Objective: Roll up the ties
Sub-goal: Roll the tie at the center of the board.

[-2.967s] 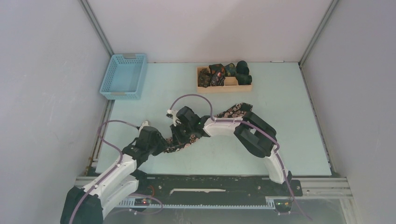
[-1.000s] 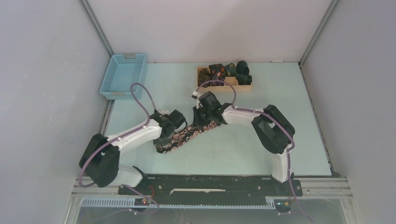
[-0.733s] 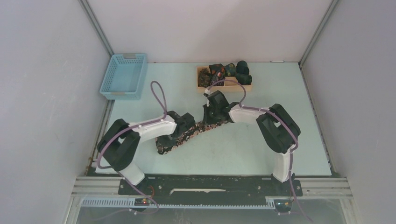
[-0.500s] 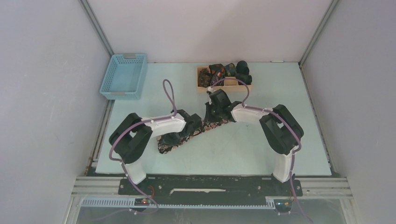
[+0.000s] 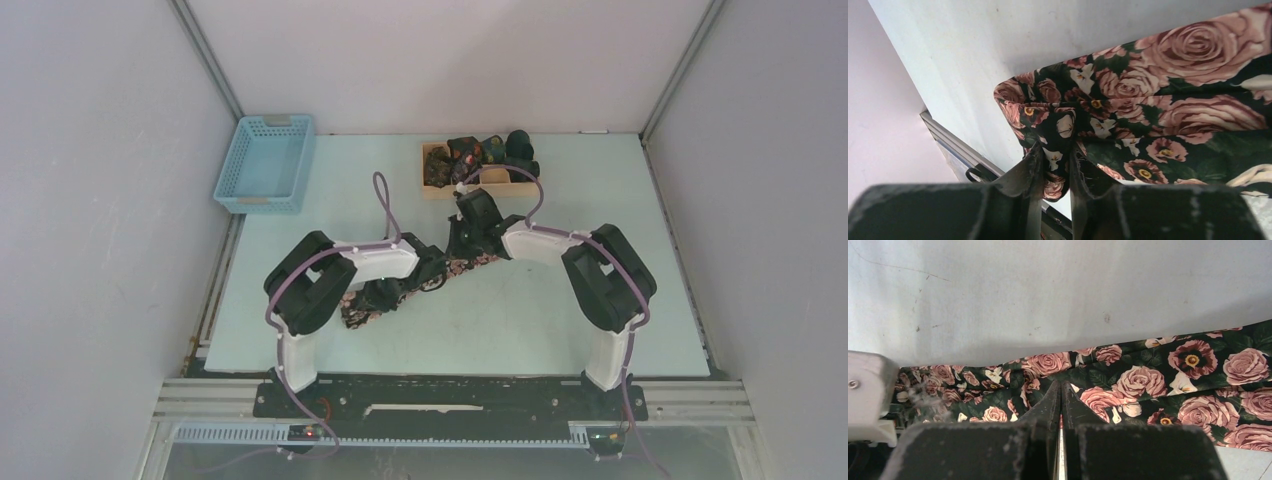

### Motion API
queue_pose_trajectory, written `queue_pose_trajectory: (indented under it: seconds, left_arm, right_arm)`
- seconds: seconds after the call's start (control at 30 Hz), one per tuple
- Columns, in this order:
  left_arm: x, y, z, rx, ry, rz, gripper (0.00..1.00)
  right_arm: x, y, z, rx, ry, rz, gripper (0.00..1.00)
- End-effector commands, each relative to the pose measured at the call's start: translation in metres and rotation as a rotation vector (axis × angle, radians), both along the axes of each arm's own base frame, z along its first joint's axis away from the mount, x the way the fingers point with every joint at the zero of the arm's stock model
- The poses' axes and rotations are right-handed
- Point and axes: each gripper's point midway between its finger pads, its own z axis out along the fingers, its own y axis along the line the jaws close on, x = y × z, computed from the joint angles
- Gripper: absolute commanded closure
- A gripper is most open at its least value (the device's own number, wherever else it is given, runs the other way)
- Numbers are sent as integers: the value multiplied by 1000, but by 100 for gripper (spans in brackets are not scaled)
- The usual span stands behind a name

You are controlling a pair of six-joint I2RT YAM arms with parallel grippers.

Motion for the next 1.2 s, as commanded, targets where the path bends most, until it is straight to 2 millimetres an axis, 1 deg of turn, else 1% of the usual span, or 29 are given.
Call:
queue_pose_trajectory:
  seconds: [0.0, 0.07, 0.17, 0.27, 0.4, 0.53, 0.67, 0.8, 0.93, 1.07, 1.17]
  left_arm:
    - [8, -19, -8, -58, -11, 5, 73]
    - [8, -24, -10, -82, -3, 4, 69]
    - [9, -32, -8, -137, -13, 6, 63]
    - [12, -38, 0, -174, -34, 3, 57]
    - [16, -43, 12, -216, -66, -1, 54]
    - [19, -43, 28, -246, -110, -2, 51]
    - [22, -40, 48, -280, -179, -1, 46]
    - [24, -37, 59, -300, -228, -2, 37]
    - [26, -38, 56, -295, -226, -6, 35]
    - [28, -40, 42, -274, -201, 0, 35]
    - [27, -35, 30, -224, -181, 9, 36]
  right_arm:
    - [7, 1, 25, 31, -58, -17, 100]
    - [7, 1, 27, 36, -63, -20, 100]
    - [8, 0, 29, 40, -69, -18, 100]
    - [7, 2, 32, 49, -73, -10, 100]
    - [7, 6, 38, 65, -90, 8, 100]
    - [3, 13, 45, 74, -115, 39, 100]
    - [-1, 21, 51, 79, -142, 68, 100]
    - [-5, 26, 51, 77, -149, 85, 100]
    - [-5, 26, 50, 71, -149, 88, 100]
    - [-7, 25, 50, 65, -150, 91, 100]
    - [-7, 25, 49, 62, -149, 91, 100]
